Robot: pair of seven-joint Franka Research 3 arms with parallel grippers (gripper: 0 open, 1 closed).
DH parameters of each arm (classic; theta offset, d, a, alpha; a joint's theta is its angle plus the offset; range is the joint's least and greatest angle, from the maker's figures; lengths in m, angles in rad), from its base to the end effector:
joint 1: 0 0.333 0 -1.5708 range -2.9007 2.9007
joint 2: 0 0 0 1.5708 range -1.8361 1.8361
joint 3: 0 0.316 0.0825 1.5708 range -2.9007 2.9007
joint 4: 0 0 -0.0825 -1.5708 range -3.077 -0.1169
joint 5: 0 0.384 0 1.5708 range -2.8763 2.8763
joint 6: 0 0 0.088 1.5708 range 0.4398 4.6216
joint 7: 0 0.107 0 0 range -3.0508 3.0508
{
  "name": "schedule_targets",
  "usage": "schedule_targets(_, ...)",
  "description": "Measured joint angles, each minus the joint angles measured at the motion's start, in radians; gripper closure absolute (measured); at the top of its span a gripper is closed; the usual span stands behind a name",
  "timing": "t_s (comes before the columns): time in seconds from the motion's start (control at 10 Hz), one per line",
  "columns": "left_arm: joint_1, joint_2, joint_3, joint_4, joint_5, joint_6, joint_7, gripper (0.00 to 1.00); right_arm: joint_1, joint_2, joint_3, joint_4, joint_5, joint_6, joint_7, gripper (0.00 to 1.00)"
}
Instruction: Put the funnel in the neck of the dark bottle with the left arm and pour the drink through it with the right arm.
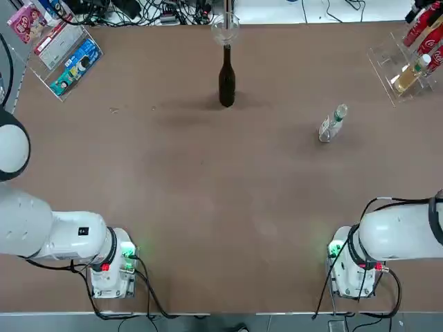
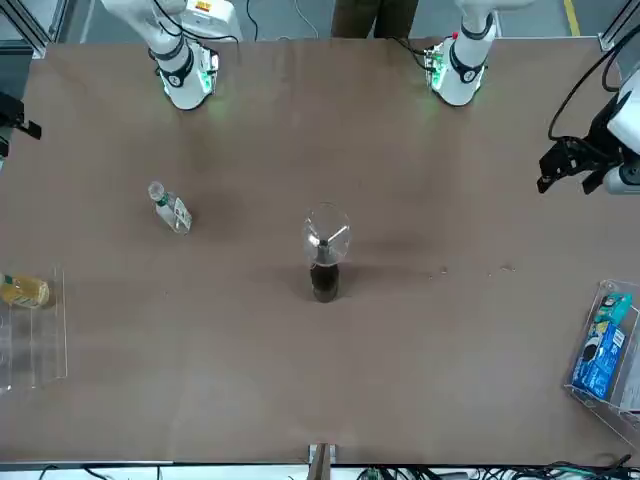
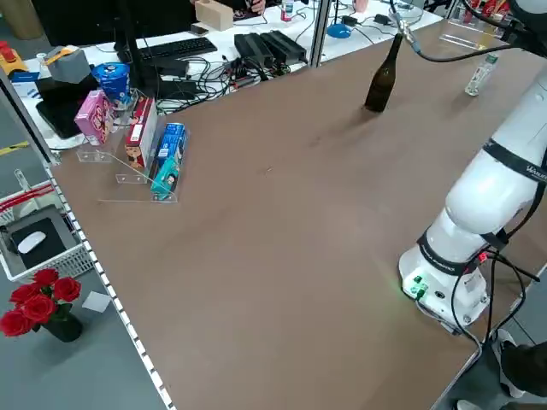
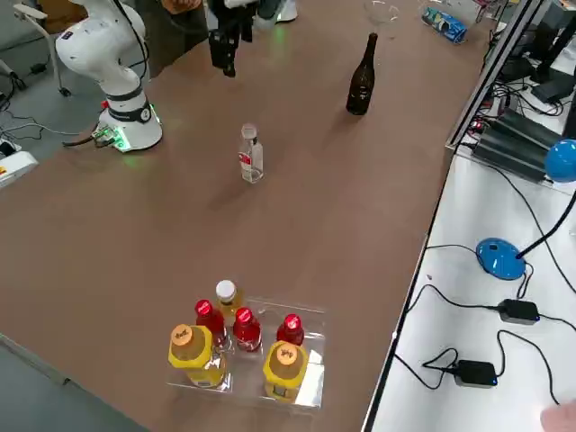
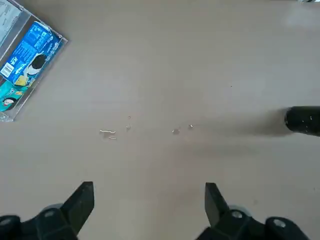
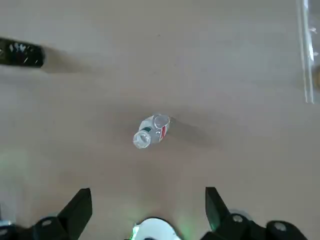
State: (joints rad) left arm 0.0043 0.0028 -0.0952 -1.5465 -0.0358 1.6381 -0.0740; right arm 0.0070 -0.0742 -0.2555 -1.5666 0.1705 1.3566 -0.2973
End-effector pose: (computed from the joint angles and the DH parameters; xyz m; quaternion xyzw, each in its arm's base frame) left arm 0.5600 -0.0546 0.6408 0.9988 -0.0080 0.0427 0.0216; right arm 0.4967 -0.1102 0.6495 -0.9925 -0.0375 0.0410 0.1086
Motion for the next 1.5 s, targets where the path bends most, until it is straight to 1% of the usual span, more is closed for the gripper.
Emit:
schedule_targets(0.2, 0.000, 0.001, 0.001, 0.000, 0.000, 0.000, 0.000, 0.02, -0.030, -0.045, 0.106, 0.002, -0.058, 0.001, 0.173, 0.00)
schedule_targets(0.3, 0.001, 0.001, 0.001, 0.000, 0.000, 0.000, 0.000, 0.02, -0.049, -0.062, 0.144, 0.002, -0.085, 0.001, 0.204, 0.00)
schedule_targets(0.5, 0.001, 0.001, 0.001, 0.000, 0.000, 0.000, 0.000, 0.02, -0.084, -0.074, 0.202, 0.002, -0.140, 0.001, 0.229, 0.00)
schedule_targets(0.6, 0.001, 0.001, 0.001, 0.000, 0.000, 0.000, 0.000, 0.02, -0.095, -0.074, 0.218, 0.001, -0.146, 0.001, 0.233, 0.00)
schedule_targets(0.8, 0.001, 0.002, 0.002, 0.000, 0.000, -0.003, -0.001, 0.02, -0.100, -0.074, 0.223, -0.001, -0.148, 0.006, 0.234, 0.00)
schedule_targets(1.1, 0.001, 0.004, 0.002, 0.000, 0.000, -0.005, -0.001, 0.02, -0.100, -0.073, 0.227, -0.022, -0.148, 0.044, 0.234, 0.00)
schedule_targets(1.5, 0.001, 0.004, 0.002, 0.000, 0.000, -0.005, -0.001, 0.02, -0.100, -0.073, 0.233, -0.027, -0.148, 0.053, 0.234, 0.00)
